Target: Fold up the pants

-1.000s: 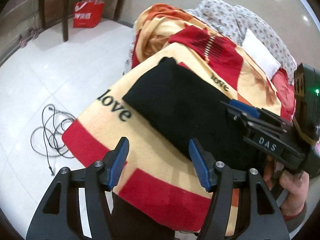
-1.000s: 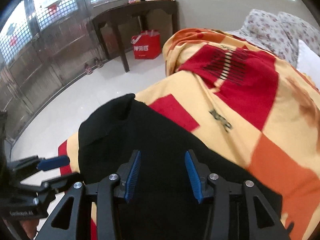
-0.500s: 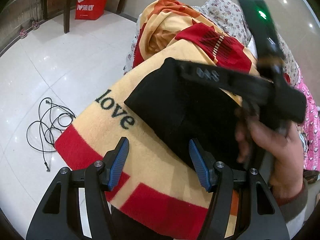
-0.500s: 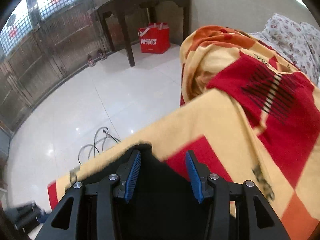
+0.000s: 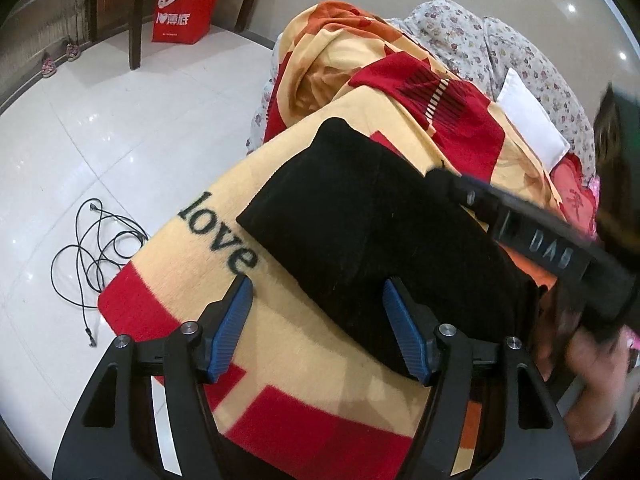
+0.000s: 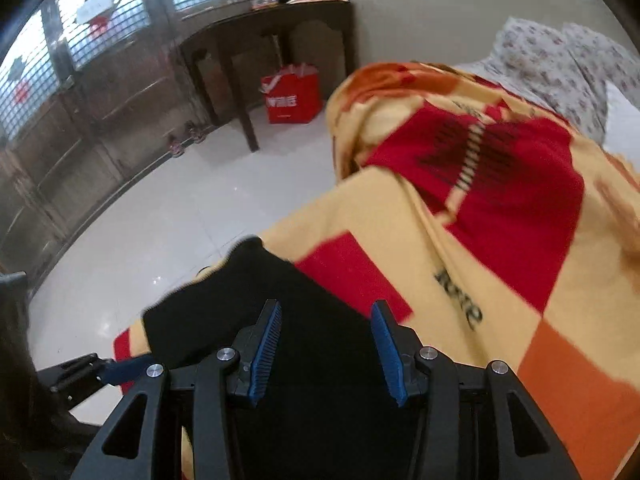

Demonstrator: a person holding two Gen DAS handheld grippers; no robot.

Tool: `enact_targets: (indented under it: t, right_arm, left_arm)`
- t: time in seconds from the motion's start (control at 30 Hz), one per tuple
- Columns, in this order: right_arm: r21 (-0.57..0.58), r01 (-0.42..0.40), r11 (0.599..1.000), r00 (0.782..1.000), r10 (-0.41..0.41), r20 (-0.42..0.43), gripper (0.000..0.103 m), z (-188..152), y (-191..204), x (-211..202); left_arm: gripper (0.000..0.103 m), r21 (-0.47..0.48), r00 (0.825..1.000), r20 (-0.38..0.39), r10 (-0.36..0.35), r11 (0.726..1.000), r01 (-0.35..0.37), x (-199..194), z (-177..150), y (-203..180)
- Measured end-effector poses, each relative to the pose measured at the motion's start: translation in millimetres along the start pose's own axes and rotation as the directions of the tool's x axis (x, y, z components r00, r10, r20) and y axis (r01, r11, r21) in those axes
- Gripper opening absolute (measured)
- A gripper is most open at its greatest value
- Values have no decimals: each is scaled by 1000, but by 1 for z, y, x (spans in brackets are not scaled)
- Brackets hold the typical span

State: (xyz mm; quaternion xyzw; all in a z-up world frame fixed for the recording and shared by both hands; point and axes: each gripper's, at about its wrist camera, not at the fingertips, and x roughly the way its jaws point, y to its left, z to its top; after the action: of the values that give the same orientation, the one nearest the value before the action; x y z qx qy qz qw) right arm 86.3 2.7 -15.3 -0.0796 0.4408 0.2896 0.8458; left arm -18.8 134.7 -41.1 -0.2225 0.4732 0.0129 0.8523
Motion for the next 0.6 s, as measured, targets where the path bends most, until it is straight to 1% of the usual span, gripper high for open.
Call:
enact_targets:
  t: [0.07, 0.1, 0.17, 0.2, 0.27, 0.3, 0.33, 0.4, 0.43, 0.5, 0.57, 0.6]
  right_arm:
    - [34, -25, 999, 999, 26, -21, 45, -3, -5, 10]
    - [27, -24, 999, 999, 25, -29, 45, -2, -3, 15]
    - [-11, -20, 1000, 999, 19, -29, 45, 3, 5, 22]
    - [-33, -26, 999, 999, 25, -38, 45, 6, 9, 27]
    - [-83, -11, 996, 998, 6, -63, 46, 16, 18, 39]
    - [-93, -19, 995, 998, 13, -64, 47, 18, 18, 44]
    - [-92, -50, 995, 997, 44, -67, 47, 23, 19, 48]
    - [-78, -81, 994, 995, 76, -66, 47, 26, 16, 56]
    - [-73, -93, 993, 994, 89, -59, 47, 26, 13, 59]
    - [-26, -132, 991, 991, 131, -30, 47, 23, 5, 62]
    - [0, -155, 988, 988, 155, -12, 47, 21, 2, 60]
    - [0, -155, 988, 988, 155, -12, 47, 21, 3, 60]
  left_arm:
    - [69, -1, 1000, 1, 12, 1000, -12, 1, 1, -2]
    - [69, 1, 1000, 1, 18, 1000, -18, 1, 1, -3]
    - [69, 5, 1000, 2, 27, 1000, -27, 2, 1, -4]
    - [69, 6, 1000, 2, 29, 1000, -29, 2, 1, -5]
    - [70, 3, 1000, 4, 29, 1000, -29, 3, 2, -5]
    - [71, 2, 1000, 6, 31, 1000, -31, 3, 2, -5]
    - [71, 4, 999, 7, 33, 999, -33, 4, 2, -6]
    - [72, 10, 999, 11, 37, 999, -37, 4, 2, -7]
    - [72, 9, 999, 12, 36, 999, -36, 5, 2, -7]
    - [73, 4, 999, 19, 29, 1000, -29, 6, 3, -6]
    - [73, 2, 999, 26, 25, 1000, -25, 7, 4, -6]
    - [73, 1, 999, 29, 27, 1000, -27, 7, 5, -6]
